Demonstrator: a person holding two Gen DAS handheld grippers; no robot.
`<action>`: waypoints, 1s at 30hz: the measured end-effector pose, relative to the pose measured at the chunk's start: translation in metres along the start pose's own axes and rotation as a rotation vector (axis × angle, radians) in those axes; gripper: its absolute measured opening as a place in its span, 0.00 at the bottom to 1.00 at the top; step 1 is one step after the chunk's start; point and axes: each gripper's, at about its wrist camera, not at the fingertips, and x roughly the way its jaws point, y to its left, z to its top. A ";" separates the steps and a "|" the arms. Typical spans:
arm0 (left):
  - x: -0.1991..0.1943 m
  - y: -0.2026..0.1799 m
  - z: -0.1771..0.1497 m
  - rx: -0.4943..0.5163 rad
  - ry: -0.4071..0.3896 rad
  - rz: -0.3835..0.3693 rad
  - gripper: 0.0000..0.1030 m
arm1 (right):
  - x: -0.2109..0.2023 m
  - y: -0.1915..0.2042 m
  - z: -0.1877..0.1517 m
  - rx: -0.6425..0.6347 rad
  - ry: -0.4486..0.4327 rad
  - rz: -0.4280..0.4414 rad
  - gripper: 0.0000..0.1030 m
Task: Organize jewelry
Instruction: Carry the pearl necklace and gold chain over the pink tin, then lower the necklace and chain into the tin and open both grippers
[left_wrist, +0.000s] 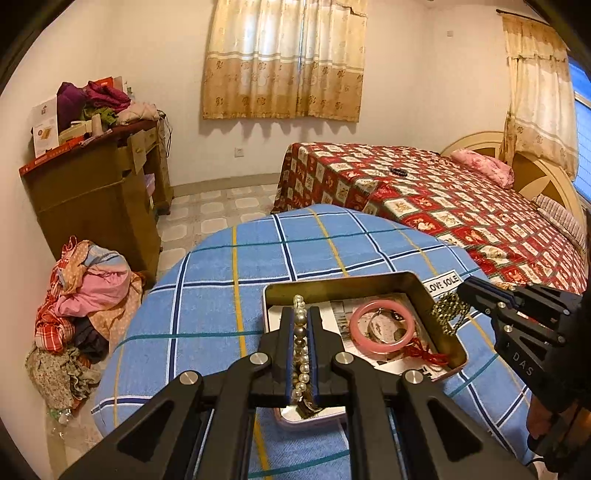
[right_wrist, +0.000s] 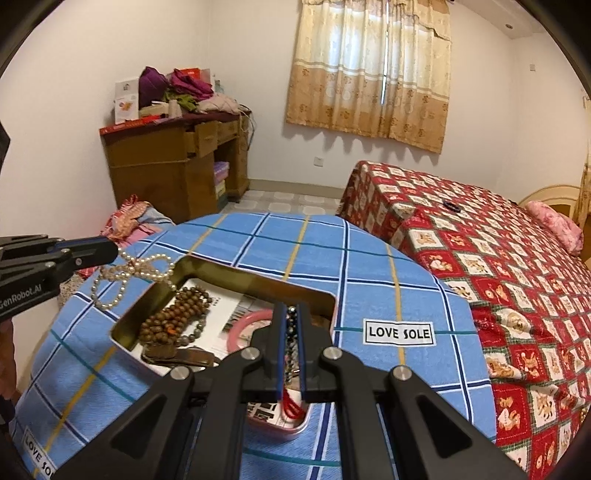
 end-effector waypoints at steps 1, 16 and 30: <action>0.001 0.001 0.000 0.000 0.002 0.006 0.05 | 0.001 0.001 0.000 -0.006 0.001 -0.010 0.07; 0.015 0.005 -0.003 0.012 0.032 0.052 0.05 | 0.013 0.003 -0.001 -0.020 0.026 -0.031 0.07; 0.020 0.005 0.000 0.020 0.036 0.050 0.05 | 0.021 0.004 0.002 -0.021 0.037 -0.029 0.07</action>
